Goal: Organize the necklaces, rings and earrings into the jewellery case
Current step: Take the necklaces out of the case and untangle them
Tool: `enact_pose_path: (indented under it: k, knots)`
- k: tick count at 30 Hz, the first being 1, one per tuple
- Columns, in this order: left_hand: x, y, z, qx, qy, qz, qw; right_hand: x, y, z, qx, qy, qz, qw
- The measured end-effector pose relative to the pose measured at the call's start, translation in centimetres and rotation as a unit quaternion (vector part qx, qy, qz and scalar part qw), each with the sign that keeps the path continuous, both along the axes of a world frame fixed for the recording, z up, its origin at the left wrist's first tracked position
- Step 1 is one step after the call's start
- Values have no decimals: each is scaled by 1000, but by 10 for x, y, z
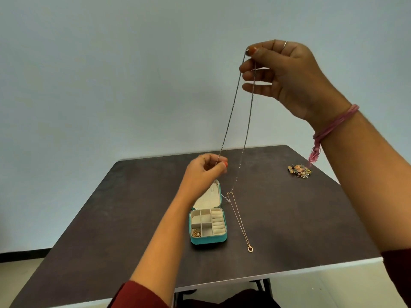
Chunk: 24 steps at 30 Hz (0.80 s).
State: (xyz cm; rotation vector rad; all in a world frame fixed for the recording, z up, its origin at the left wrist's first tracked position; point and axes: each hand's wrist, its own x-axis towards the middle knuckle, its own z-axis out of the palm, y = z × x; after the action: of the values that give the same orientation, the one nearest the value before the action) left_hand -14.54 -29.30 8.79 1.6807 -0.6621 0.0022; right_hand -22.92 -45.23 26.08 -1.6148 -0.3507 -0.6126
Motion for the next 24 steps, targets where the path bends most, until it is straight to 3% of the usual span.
enact_pose_path:
  k: [9, 16, 19, 24]
  knots:
    - [-5, -4, -55, -76, 193, -27, 978, -1, -16, -1, 80, 4, -1, 997]
    - [-16, -10, -69, -225, 368, -113, 895, 5, -30, -11, 121, 33, 6, 992]
    - [-23, -11, -72, -249, 405, -123, 871, 8, -35, -15, 132, 46, 15, 990]
    - [-34, -16, -77, -235, 435, -126, 860, 16, -47, -23, 116, 78, 29, 990]
